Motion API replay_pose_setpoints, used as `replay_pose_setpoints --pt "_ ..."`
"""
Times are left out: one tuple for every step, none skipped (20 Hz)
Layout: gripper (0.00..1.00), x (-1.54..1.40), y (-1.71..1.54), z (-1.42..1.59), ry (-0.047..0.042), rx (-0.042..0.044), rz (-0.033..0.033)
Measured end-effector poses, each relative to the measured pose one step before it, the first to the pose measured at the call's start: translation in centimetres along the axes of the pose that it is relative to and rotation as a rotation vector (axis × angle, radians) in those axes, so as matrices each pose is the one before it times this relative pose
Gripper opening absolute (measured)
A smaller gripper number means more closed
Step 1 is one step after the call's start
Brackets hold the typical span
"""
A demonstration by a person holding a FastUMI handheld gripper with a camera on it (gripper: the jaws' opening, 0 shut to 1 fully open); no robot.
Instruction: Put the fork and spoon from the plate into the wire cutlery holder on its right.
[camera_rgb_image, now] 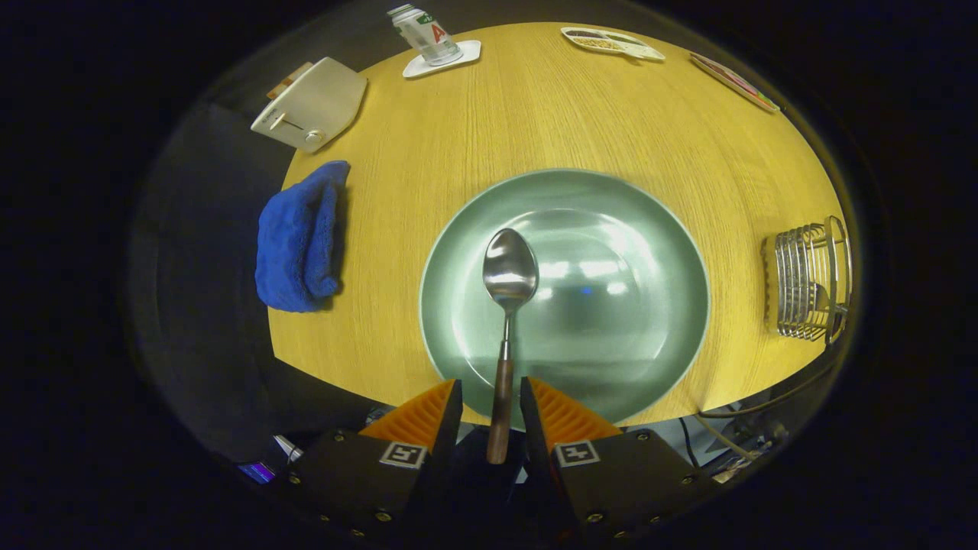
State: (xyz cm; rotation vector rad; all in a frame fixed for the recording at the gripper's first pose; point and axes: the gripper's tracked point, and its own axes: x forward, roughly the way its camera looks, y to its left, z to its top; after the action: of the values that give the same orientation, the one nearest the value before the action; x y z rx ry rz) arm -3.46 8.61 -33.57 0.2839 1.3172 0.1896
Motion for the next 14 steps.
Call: replay_pose_setpoints --pt "0.47 0.429 0.044 -0.165 0.01180 0.00696 0.00175" --pt "0.48 0.347 -0.048 -0.157 0.00584 -0.00543 -0.00231" --pt "0.48 0.256 -0.012 -0.243 0.00485 -0.00840 -0.00217" --pt "0.48 0.897 -0.149 0.026 0.00087 0.00936 0.00119" --pt "0.31 -0.262 -0.398 0.102 0.00924 0.03296 -0.00431" --pt "0.13 -0.094 0.605 -0.227 0.00601 0.01685 0.02101" --pt "0.13 -0.664 0.042 -0.055 0.00346 -0.00098 0.00202" --pt "0.13 -0.062 -0.317 0.018 -0.00125 -0.00371 -0.01265" --pt "0.13 -0.199 0.400 0.138 -0.01553 0.02194 0.00631" --pt "0.01 0.081 0.020 0.394 0.00188 0.02482 0.00483" --pt "0.01 -0.403 -0.056 -0.010 0.00228 0.02362 0.01352" --pt "0.01 -0.330 -0.073 0.189 -0.00380 0.01702 0.01359" --pt "0.01 -0.234 -0.180 0.017 -0.00236 0.00643 0.00771" --pt "0.01 -0.487 -0.257 0.015 -0.00493 0.00561 0.00525"
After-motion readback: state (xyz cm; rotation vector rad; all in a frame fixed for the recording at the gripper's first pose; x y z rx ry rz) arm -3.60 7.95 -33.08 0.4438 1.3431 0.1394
